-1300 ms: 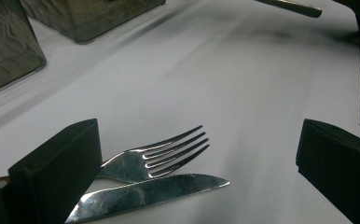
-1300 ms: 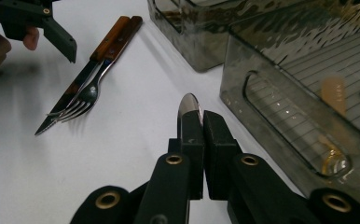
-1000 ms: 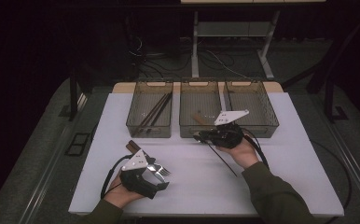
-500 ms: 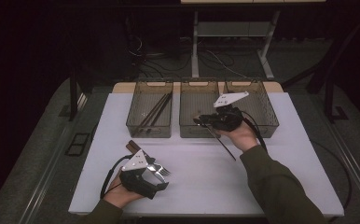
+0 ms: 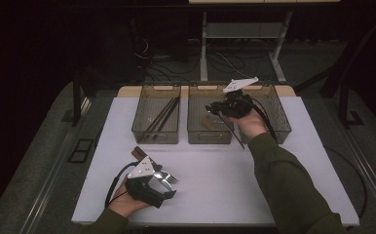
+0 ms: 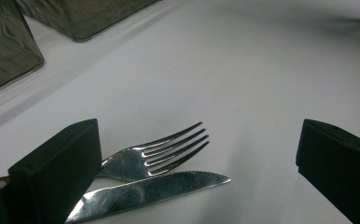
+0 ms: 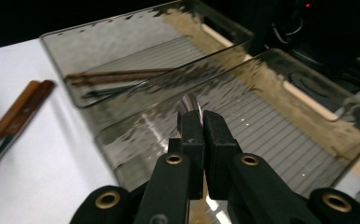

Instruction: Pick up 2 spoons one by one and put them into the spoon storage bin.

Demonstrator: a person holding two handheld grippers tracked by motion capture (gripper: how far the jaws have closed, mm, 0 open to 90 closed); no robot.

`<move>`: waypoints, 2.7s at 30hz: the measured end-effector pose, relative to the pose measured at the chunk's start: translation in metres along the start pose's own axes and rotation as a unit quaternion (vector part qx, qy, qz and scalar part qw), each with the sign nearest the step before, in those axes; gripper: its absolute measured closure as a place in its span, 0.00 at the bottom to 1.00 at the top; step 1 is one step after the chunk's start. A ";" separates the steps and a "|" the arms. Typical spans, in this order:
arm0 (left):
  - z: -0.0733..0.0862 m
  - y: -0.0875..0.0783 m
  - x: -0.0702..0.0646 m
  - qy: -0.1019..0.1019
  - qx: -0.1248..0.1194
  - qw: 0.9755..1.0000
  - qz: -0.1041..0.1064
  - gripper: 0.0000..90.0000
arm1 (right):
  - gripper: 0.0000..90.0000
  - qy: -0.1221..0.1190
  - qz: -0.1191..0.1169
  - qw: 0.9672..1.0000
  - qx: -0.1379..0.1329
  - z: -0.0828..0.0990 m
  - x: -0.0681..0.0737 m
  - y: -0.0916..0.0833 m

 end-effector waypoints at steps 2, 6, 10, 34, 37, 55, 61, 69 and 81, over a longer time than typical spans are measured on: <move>0.000 0.000 0.000 0.001 0.000 1.000 0.000 0.00 | 0.97 -0.001 0.009 1.000 0.002 -0.004 -0.007 0.002; -0.001 0.000 0.001 0.001 -0.003 1.000 0.001 0.00 | 0.97 0.000 0.029 1.000 0.002 -0.015 -0.020 0.004; -0.001 0.000 0.000 0.003 0.002 1.000 0.001 0.00 | 0.97 0.004 0.044 0.999 -0.004 -0.025 -0.032 0.008; 0.000 0.000 -0.002 0.014 0.005 1.000 -0.001 0.00 | 0.97 0.021 0.084 0.995 0.052 -0.013 -0.061 0.080; 0.001 -0.001 -0.002 0.008 0.004 1.000 -0.001 0.00 | 0.96 0.017 0.083 0.994 0.066 -0.007 -0.060 0.084; 0.000 0.000 -0.003 0.009 0.005 1.000 -0.003 0.00 | 0.37 0.093 0.017 0.995 0.036 0.003 -0.045 0.044; 0.000 0.000 -0.002 0.011 0.004 1.000 -0.006 0.00 | 0.28 0.076 0.010 0.997 0.030 0.006 -0.033 0.023; 0.000 0.000 -0.003 0.008 0.006 1.000 -0.005 0.00 | 0.15 0.063 -0.010 0.998 0.020 0.012 -0.011 -0.004; 0.000 0.000 -0.003 0.011 0.007 1.000 -0.007 0.00 | 0.12 0.043 -0.023 0.999 -0.015 0.040 0.020 -0.044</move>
Point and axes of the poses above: each handheld gripper's, and its own axes: y roughly forward along the jaws, z roughly out of its underside, x roughly to its left, the point moved 5 cm from there along y, roughly forward along the jaws, and after that the axes turned 4 degrees about -y, right-handed, at the moved point
